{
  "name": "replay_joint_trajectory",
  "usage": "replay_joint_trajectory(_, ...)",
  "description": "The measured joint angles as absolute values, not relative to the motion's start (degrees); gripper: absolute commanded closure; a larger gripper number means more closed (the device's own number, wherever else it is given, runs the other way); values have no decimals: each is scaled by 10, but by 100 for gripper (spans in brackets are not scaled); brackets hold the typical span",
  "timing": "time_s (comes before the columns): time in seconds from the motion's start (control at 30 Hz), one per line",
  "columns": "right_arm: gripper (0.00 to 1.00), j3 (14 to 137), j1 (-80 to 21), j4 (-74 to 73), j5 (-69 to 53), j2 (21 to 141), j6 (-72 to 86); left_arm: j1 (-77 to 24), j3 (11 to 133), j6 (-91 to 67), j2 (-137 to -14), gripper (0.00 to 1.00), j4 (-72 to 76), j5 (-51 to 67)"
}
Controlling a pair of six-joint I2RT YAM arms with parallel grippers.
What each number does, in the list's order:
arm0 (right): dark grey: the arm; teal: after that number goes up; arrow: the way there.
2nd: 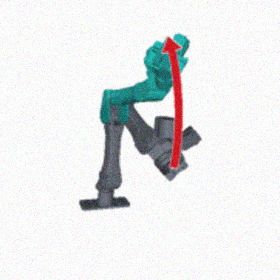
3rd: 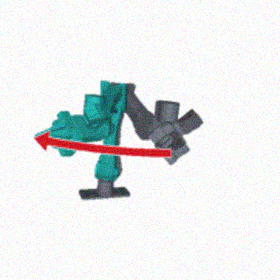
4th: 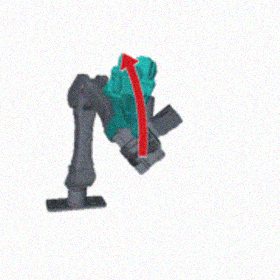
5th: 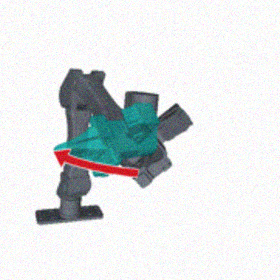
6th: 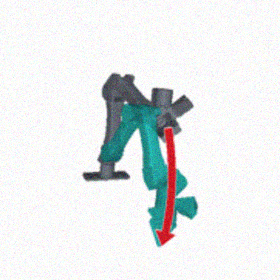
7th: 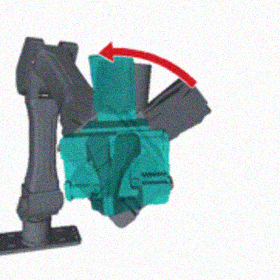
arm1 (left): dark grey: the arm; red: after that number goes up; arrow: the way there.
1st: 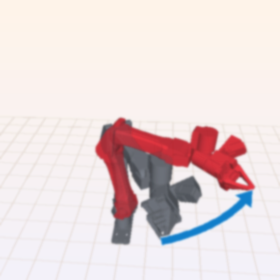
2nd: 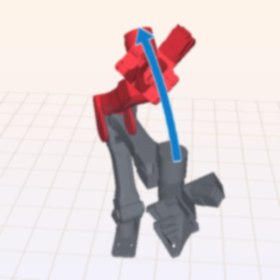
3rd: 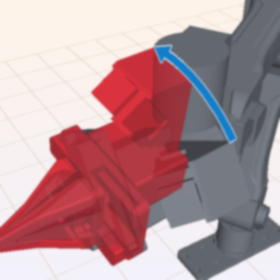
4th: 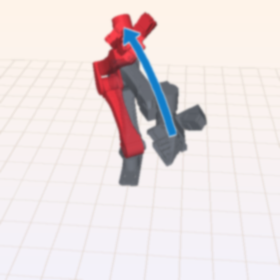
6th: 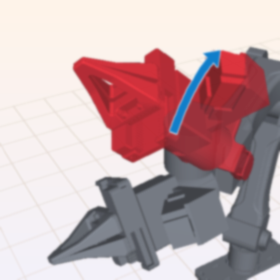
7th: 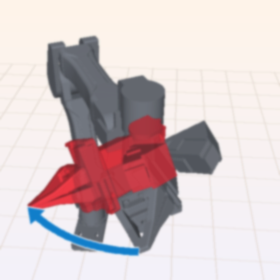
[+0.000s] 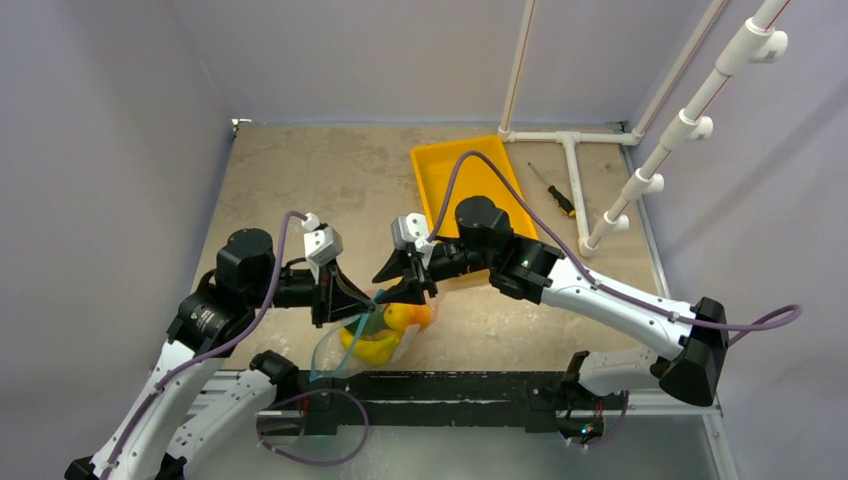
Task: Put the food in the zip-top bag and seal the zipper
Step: Zip the zipper food storage bag at the center of the board.
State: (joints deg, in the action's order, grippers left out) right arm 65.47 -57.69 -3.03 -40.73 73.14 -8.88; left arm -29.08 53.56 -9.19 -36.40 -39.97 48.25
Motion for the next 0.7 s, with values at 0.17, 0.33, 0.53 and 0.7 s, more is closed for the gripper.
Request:
replay_joint_trajectory(0.17,73,656,-577,-35,-419,738,-94,-291,536,-91,-364,100,-400,483)
replay_joint_trajectory(0.33,85,656,-577,-36,-435,739,-98,-291,536,-88,-364,100,-399,483)
replay_joint_trajectory(0.53,100,656,-577,-38,-449,741,-100,-291,536,-88,-367,100,-398,482)
replay_joint_trajectory(0.7,100,653,-578,-32,-413,738,-79,-291,536,-88,-367,100,-396,467)
